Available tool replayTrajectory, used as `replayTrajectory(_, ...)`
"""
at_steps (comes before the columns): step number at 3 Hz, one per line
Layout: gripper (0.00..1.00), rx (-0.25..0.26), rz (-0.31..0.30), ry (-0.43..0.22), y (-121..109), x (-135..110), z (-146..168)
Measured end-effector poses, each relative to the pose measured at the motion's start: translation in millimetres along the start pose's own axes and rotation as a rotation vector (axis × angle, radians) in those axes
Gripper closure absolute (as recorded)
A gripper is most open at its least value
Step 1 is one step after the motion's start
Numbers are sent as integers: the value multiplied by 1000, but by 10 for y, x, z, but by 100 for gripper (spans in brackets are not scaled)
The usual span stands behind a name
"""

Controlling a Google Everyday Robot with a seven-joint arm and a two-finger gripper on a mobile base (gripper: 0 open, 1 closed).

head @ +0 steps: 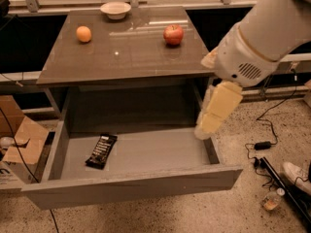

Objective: Pick rxbar chocolate from top drawer and place on counter

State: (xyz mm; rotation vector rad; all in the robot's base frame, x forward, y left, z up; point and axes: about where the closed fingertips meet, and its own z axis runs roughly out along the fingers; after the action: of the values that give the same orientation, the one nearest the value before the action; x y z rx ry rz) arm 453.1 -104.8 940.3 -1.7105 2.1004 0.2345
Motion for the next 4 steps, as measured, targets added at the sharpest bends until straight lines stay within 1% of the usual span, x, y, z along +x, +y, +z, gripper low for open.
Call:
replayTrajectory(1,0,-48,-40,-79,77,-388,309)
replayTrajectory(2,0,-111,-78,-189,8,-736,720)
replayTrajectory(3,0,-168,-80,-231,-84,-958,977)
replayTrajectory(4,0,-172,-80,-232,-87,-959,999)
